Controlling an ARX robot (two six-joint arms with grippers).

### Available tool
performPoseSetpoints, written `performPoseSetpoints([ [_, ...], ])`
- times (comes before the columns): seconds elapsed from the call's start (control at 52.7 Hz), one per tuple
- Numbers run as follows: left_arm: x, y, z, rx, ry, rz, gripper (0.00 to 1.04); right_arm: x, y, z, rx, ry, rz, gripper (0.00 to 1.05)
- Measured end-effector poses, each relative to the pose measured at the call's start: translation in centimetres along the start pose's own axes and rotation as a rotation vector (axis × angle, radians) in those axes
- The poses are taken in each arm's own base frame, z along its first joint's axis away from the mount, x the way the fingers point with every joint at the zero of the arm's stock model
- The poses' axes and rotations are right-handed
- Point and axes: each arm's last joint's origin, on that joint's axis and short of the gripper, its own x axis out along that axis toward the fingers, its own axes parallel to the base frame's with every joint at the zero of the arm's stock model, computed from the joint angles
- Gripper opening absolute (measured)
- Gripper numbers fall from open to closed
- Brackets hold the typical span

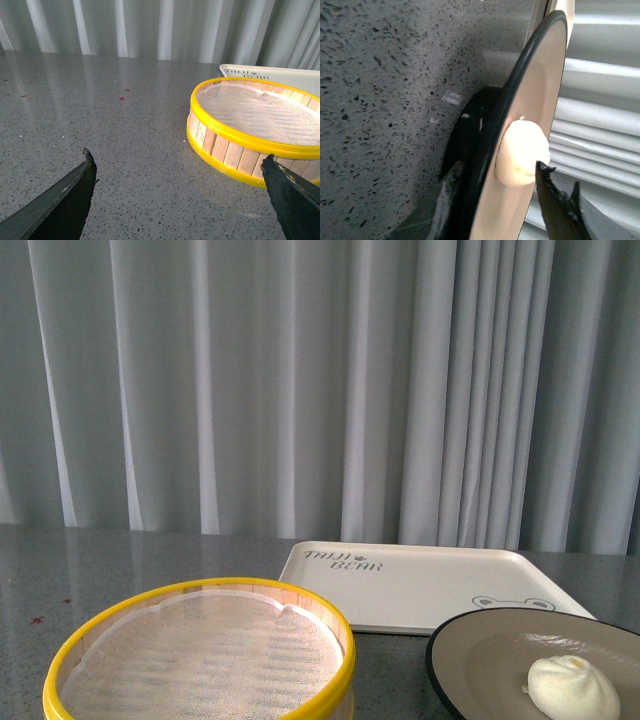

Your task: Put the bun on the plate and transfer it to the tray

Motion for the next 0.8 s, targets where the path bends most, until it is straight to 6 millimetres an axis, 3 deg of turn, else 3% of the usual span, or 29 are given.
performPoseSetpoints([
  [0.19,0.0,0.0,0.0,0.000,0.000,0.000,0.98,-0.3,0.4,-0.1,0.005,0.023,0.008,0.08],
  [0.247,0.0,0.0,0.0,0.000,0.000,0.000,0.98,-0.4,0.4,-0.1,0.001,0.027,0.005,0.03],
  [0.512,0.0,0.0,0.0,0.000,0.000,0.000,0.98,-0.3,-0.6,-0.1,0.023,0.068,-0.081,0.03],
  [0.797,0.0,0.0,0.0,0.000,0.000,0.000,0.98,-0.2,-5.3,-1.2,0.121,0.057,-0.150,0.03],
])
